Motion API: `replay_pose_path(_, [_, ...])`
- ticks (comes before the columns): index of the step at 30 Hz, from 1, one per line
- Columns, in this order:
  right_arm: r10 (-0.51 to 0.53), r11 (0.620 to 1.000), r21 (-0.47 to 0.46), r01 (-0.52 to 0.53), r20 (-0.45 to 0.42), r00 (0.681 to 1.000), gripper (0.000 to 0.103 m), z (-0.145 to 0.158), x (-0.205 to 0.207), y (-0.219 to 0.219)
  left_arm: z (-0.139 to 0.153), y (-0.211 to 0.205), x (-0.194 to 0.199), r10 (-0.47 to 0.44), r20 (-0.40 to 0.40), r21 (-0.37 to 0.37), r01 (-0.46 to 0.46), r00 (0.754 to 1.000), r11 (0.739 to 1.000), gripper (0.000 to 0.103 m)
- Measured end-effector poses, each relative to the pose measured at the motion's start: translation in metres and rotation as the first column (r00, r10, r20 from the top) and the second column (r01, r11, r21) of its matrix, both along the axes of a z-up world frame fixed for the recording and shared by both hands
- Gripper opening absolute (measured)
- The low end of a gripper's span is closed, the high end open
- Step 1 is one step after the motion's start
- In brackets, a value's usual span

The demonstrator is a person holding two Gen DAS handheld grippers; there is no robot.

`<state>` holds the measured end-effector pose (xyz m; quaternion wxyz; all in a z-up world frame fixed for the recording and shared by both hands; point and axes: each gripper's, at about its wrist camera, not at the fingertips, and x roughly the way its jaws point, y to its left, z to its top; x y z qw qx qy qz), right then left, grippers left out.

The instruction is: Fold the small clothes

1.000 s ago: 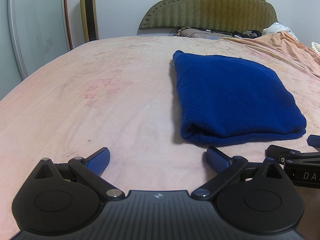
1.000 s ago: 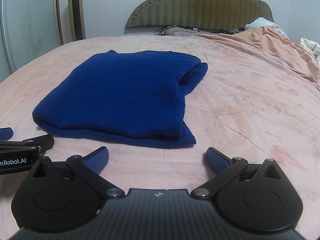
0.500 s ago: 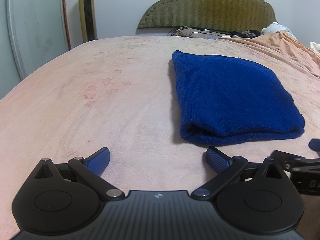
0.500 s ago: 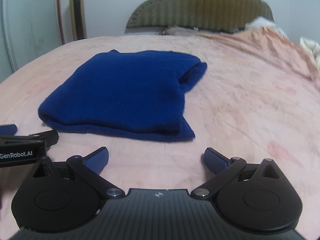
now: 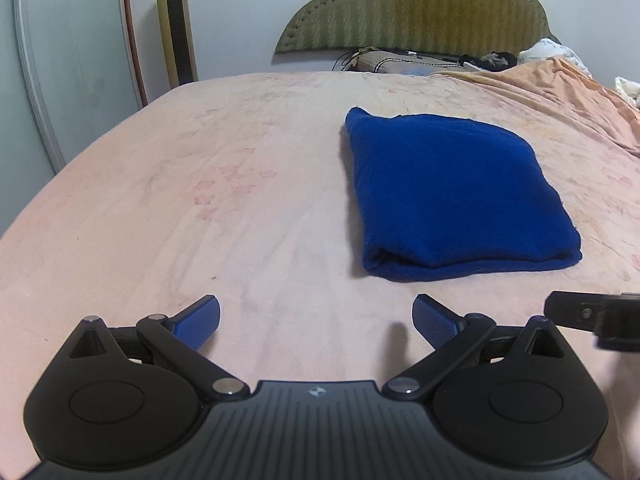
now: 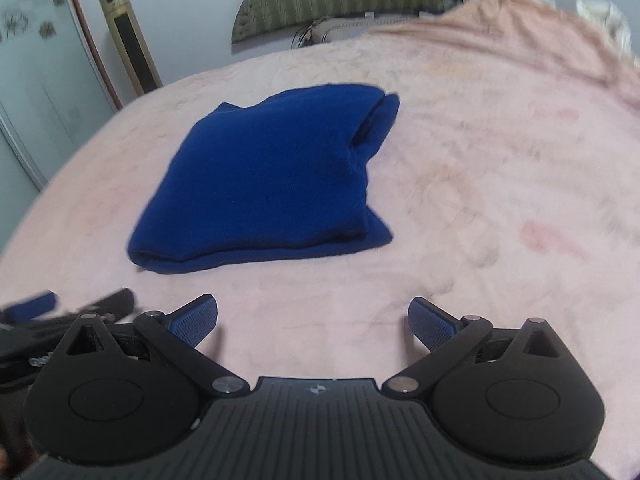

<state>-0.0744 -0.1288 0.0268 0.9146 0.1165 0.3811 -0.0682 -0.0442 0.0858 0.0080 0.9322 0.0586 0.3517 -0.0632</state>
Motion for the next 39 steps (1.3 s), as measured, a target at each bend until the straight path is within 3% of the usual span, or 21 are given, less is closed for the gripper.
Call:
replay_pose_path(5, [0.011,0.998,-0.064,-0.009,0.035,0.999,0.103,0.006,-0.001,0.005,0.003,-0.003,0.001,0.006,-0.023,0.005,-0.005,1.000,1.000,0.103])
replay_pose_path(11, [-0.011,0.968,-0.248,0.046,0.144,0.990,0.103,0.017,-0.010,0.013,0.005,-0.002,0.006,0.006,-0.067,-0.046,-0.009,0.998,0.999,0.103])
replay_pose_path(16, [0.038,0.985,-0.169,-0.021,0.094,0.995,0.103,0.013,-0.005,0.009,0.003,-0.001,0.007,0.020,-0.077,-0.046,-0.024,0.997,0.999,0.103])
replay_pose_path(24, [0.074,0.970,-0.240,-0.045,0.110,0.991,0.103,0.014,-0.007,0.022,0.008,-0.003,0.003,0.017,-0.033,-0.008,-0.018,0.999,1.000,0.103])
replay_pose_path(33, [0.058,0.973,-0.229,-0.028,0.125,0.991,0.103,0.015,-0.012,0.021,0.008,-0.012,0.003,0.020,-0.014,0.070,-0.019,1.000,0.997,0.103])
replay_pose_path(39, [0.054,0.976,-0.215,-0.027,0.124,0.991,0.103,0.014,-0.012,0.019,0.010,-0.012,0.002,0.025,-0.005,0.076,-0.025,1.000,0.997,0.103])
